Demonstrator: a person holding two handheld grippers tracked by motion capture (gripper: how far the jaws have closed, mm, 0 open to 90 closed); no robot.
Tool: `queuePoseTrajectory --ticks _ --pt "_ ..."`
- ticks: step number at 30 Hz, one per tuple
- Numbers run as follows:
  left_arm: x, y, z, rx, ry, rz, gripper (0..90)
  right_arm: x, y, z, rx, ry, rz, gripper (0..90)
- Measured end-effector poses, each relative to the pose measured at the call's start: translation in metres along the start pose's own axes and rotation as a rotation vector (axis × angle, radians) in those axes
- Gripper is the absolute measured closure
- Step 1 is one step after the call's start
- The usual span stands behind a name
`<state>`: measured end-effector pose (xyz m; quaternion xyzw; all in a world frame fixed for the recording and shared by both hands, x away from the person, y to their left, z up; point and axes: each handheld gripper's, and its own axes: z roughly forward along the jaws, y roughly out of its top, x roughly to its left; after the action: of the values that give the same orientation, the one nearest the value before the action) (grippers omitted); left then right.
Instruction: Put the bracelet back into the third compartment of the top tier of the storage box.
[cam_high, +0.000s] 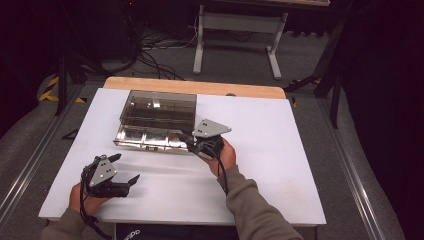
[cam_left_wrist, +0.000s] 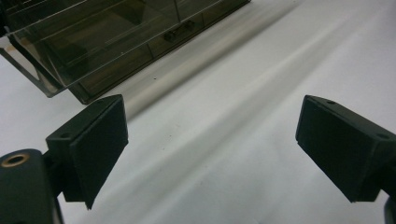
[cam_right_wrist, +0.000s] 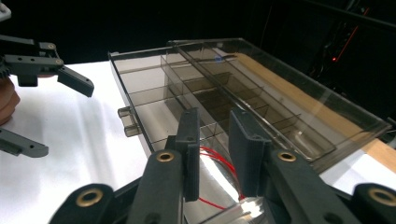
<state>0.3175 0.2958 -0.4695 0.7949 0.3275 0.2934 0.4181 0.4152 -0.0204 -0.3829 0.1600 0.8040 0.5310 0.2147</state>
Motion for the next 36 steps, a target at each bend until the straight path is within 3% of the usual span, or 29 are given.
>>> queuePoseTrajectory --ticks 7,13,17,23,25,31,36 --pt "-0.001 0.000 0.001 0.008 0.006 0.004 10.4 -0.005 0.002 -0.015 -0.014 -0.061 -0.020 63.6" --pt "-0.001 0.000 0.000 0.004 0.014 -0.003 11.1 -0.008 0.002 -0.027 -0.039 -0.126 0.005 45.5" --pt "0.000 0.000 -0.001 0.004 0.010 -0.006 11.6 -0.010 0.000 -0.037 -0.070 -0.164 0.027 40.6" --pt "-0.001 0.000 0.000 0.010 0.021 0.001 12.0 -0.014 -0.009 -0.050 -0.068 -0.196 0.035 36.2" --pt "-0.001 0.000 0.000 0.012 0.015 0.000 12.5 -0.015 -0.011 -0.054 -0.066 -0.229 0.027 32.0" --pt "-0.001 0.000 0.001 0.020 0.026 0.002 12.5 -0.020 -0.020 -0.064 -0.061 -0.264 0.057 16.5" --pt "0.000 0.000 0.001 0.022 0.026 -0.005 12.6 -0.020 -0.029 -0.075 -0.092 -0.310 0.091 10.9"
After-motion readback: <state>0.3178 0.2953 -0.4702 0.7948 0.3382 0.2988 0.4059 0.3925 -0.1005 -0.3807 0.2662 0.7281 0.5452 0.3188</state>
